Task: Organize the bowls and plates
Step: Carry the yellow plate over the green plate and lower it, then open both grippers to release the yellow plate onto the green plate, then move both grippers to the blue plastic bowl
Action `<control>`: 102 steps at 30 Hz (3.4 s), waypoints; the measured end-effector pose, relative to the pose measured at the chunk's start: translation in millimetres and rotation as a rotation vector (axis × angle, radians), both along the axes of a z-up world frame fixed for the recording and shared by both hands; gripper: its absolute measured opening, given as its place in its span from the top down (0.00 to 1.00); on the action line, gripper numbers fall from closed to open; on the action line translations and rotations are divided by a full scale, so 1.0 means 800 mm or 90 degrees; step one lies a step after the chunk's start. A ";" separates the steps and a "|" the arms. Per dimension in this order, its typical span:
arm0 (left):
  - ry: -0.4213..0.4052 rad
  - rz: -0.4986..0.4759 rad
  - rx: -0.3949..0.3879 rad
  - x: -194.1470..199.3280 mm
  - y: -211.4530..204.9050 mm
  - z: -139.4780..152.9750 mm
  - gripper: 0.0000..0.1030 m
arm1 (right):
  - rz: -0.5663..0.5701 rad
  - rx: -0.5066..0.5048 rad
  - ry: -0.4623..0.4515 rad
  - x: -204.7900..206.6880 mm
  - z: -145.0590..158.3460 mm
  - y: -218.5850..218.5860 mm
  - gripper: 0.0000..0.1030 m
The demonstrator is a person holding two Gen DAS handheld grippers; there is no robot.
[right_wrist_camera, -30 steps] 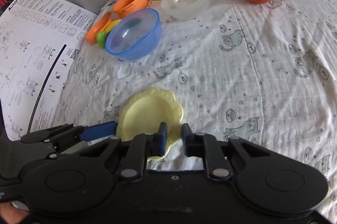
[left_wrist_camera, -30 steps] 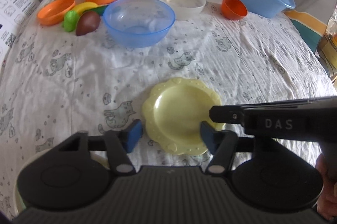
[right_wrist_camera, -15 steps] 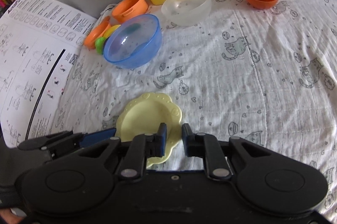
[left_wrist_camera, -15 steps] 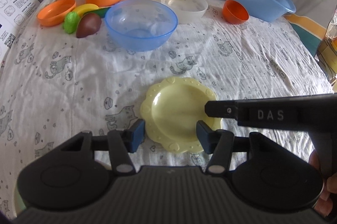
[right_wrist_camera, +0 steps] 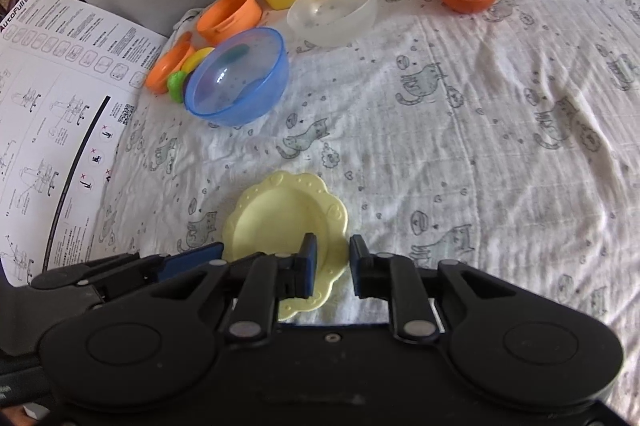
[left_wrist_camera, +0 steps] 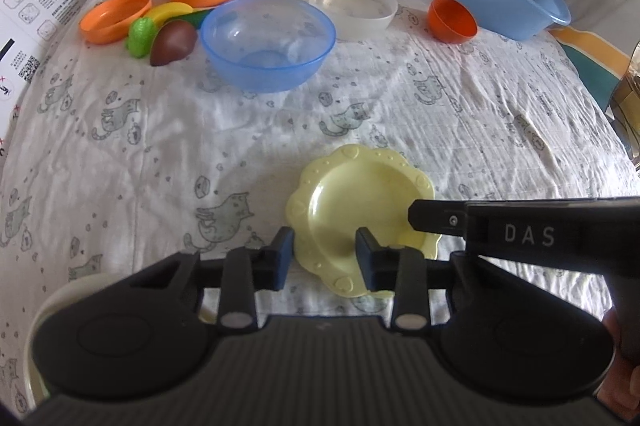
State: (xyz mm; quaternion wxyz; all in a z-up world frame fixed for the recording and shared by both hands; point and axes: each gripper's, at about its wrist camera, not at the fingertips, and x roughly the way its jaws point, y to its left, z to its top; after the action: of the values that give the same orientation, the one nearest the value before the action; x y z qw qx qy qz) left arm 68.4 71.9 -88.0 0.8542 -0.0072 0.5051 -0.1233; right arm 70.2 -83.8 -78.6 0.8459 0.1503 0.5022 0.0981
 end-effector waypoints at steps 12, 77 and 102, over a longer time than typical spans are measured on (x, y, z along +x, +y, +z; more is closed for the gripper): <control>-0.026 -0.005 -0.003 -0.021 -0.009 0.034 0.67 | -0.018 0.008 -0.018 -0.024 0.034 -0.014 0.82; -0.007 0.141 0.000 -0.147 0.176 0.032 0.39 | 0.213 -0.022 0.060 -0.078 0.030 0.199 0.49; -0.051 0.193 0.000 -0.139 0.183 0.050 0.00 | 0.150 -0.060 -0.061 -0.085 0.064 0.129 0.00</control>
State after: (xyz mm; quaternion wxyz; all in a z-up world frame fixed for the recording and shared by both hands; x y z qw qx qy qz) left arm -42.7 218.1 -47.8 0.8826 -0.0788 0.4634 0.0070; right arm 2.1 19.3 -27.2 0.8577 0.0457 0.4794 0.1799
